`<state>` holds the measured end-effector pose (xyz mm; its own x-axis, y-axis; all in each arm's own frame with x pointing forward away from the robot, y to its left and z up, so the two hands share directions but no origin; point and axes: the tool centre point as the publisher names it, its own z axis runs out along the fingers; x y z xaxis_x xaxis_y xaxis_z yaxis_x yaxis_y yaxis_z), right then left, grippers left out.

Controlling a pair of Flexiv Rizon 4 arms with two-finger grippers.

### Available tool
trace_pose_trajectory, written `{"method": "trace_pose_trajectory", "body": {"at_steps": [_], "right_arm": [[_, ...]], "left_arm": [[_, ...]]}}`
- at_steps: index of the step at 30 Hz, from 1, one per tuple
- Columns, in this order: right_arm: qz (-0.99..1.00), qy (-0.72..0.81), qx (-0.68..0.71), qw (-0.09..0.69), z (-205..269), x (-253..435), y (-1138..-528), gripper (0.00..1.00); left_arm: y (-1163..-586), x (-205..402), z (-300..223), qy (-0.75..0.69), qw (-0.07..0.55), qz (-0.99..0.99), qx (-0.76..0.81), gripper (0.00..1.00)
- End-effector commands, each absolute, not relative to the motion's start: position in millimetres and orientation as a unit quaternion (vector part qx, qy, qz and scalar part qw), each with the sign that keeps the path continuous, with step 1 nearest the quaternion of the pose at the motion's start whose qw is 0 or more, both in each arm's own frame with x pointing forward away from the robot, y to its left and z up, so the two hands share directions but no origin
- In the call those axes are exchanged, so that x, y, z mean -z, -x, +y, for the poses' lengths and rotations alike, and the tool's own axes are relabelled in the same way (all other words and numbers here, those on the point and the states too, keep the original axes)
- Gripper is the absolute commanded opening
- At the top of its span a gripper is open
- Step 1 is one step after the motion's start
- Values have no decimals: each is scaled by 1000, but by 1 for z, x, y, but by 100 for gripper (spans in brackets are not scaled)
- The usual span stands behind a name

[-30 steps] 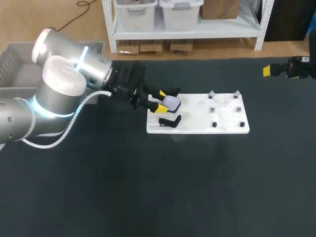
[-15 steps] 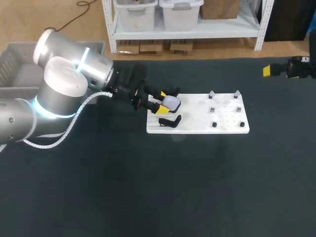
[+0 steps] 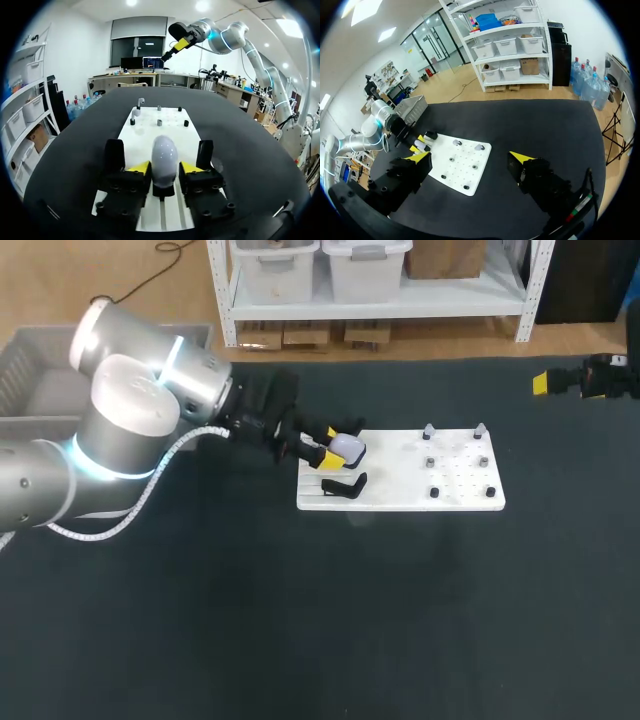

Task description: Pick up each earbud case from the left stands, insert the matching earbuds, close the lid, and place the case in the box.

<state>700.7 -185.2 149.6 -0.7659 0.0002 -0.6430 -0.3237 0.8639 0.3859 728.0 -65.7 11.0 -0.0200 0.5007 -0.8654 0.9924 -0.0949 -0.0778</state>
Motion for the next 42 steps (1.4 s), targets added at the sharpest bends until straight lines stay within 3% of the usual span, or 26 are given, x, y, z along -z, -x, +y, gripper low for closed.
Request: {"method": "trace_pose_trajectory", "body": {"at_steps": [1,9,28,42], "right_arm": [[907,89,-244,330,-185,-150,-700,100],[907,89,-244,330,-185,-150,-700,100],[907,89,-244,330,-185,-150,-700,100],[907,89,-244,330,-185,-150,-700,100]], "left_arm": [[-727,-10,-66,-626,315,595,393,0],[-727,-21,-58,-622,329,593,392,0],[-704,-118,-43,-566,440,521,463,0],[-689,-147,-37,-563,458,486,487,0]]}}
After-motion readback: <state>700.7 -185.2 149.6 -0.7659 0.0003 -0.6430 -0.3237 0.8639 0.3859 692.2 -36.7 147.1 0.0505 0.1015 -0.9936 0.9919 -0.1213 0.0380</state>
